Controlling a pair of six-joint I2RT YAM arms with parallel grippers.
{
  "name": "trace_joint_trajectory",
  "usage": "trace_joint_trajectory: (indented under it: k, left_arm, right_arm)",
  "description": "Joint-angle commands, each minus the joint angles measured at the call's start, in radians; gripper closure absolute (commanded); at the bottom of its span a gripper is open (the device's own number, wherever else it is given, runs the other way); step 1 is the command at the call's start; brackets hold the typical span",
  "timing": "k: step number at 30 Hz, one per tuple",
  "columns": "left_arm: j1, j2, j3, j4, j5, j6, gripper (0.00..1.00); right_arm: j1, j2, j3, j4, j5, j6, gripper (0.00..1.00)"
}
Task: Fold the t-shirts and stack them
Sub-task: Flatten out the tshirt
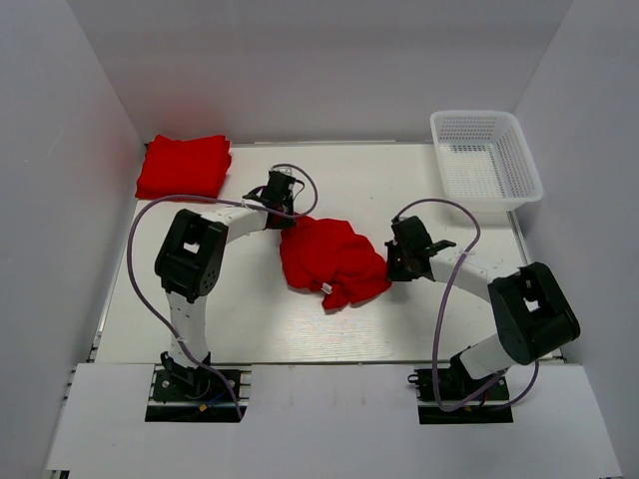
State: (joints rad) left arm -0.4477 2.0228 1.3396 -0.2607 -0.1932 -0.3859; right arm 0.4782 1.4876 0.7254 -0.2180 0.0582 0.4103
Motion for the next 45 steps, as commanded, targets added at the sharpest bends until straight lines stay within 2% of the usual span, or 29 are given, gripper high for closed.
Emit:
trace_joint_trajectory:
  k: [1,7,13,20,23,28,33,36,45]
  left_arm:
    - [0.001,-0.102,-0.023,-0.003,0.015,0.045,1.0]
    - [0.001,-0.281,-0.023,-0.005,-0.107,0.045,1.0]
    - [0.001,-0.504,-0.005,0.008,-0.231,0.122,1.0]
    - [0.001,-0.667,0.043,-0.011,-0.368,0.2,1.0]
    - [0.001,-0.74,0.069,0.0,-0.379,0.24,1.0]
    - [0.001,-0.861,0.111,0.066,-0.315,0.308,1.0]
    - [0.001,-0.9,0.197,0.057,-0.212,0.361,1.0]
    - [-0.011,-0.926,0.259,0.042,-0.152,0.39,1.0]
    - [-0.011,-0.998,0.449,-0.022,0.037,0.443,1.0]
  right_arm:
    - [0.0,-0.058,0.042,-0.003,0.102,-0.028,1.0]
    - [-0.003,-0.139,0.182,-0.052,0.267,-0.074,1.0]
    - [-0.01,-0.178,0.353,-0.09,0.447,-0.145,1.0]
    - [-0.039,-0.237,0.531,-0.103,0.612,-0.22,1.0]
    - [-0.049,-0.277,0.595,-0.09,0.654,-0.274,1.0]
    - [-0.052,-0.366,0.692,-0.043,0.626,-0.399,1.0]
    - [-0.053,-0.431,0.795,-0.035,0.496,-0.52,1.0]
    - [-0.052,-0.449,0.871,-0.046,0.395,-0.556,1.0]
    - [-0.049,-0.49,1.109,-0.123,0.261,-0.646,1.0]
